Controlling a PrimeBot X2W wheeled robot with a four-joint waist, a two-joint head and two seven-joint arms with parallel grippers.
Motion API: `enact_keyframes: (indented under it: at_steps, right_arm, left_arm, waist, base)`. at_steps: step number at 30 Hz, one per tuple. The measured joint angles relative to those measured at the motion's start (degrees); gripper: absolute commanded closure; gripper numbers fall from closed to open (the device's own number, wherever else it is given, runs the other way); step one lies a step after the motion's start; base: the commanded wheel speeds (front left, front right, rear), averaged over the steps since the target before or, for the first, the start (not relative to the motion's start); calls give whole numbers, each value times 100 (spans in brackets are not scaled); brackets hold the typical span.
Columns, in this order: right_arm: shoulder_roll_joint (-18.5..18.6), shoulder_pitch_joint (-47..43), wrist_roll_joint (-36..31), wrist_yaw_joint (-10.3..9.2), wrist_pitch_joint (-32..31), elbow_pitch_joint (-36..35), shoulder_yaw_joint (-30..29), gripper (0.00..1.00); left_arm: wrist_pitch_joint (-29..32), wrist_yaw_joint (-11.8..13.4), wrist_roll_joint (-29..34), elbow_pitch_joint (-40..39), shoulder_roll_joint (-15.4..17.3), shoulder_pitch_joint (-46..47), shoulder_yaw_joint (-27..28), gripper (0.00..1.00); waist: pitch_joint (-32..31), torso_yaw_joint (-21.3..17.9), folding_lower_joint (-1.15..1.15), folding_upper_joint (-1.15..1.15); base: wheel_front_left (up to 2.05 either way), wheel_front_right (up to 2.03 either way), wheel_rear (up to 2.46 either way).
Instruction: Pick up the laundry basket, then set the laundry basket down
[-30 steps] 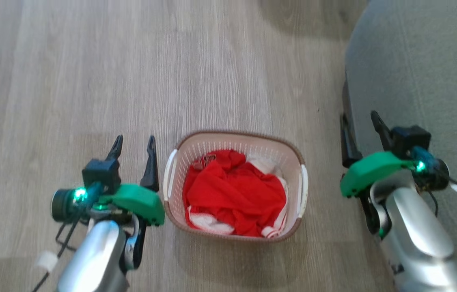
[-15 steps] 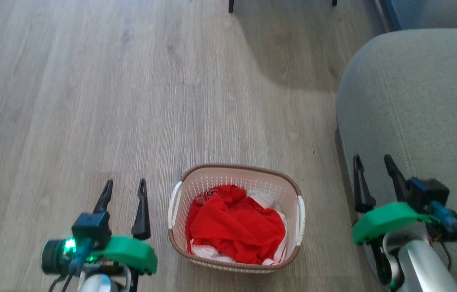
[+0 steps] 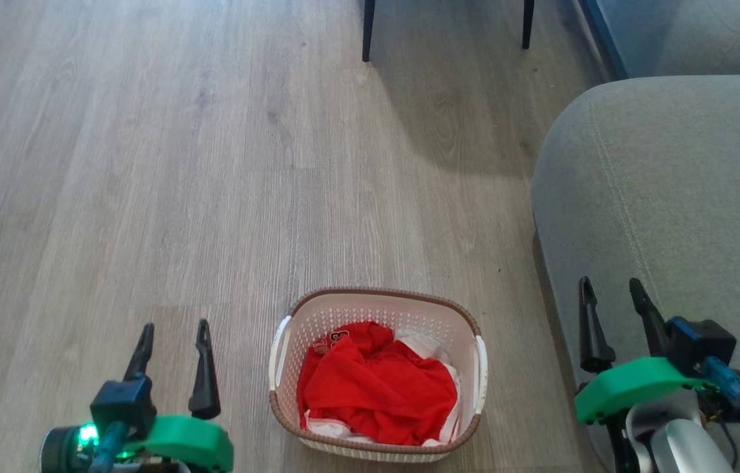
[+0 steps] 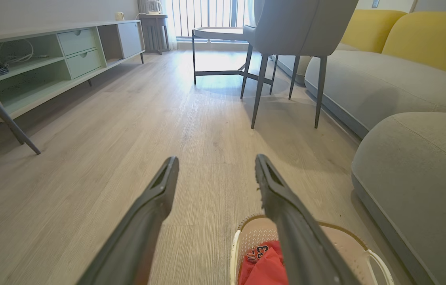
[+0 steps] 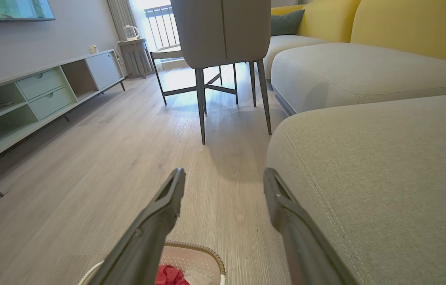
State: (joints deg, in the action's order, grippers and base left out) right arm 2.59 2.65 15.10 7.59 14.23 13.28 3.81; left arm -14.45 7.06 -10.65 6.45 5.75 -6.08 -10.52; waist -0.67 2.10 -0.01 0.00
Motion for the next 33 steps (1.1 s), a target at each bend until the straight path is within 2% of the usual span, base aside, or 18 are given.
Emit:
enact_keyframes:
  at_steps: [33]
  right_arm:
    - [-4,-191,-51,0,0,-56,-99,0]
  left_arm:
    - [0,-182,207,58,-125,-136,233,0]
  waist:
    - [32,-24,0,0]
  base:
    - [0,0,0]
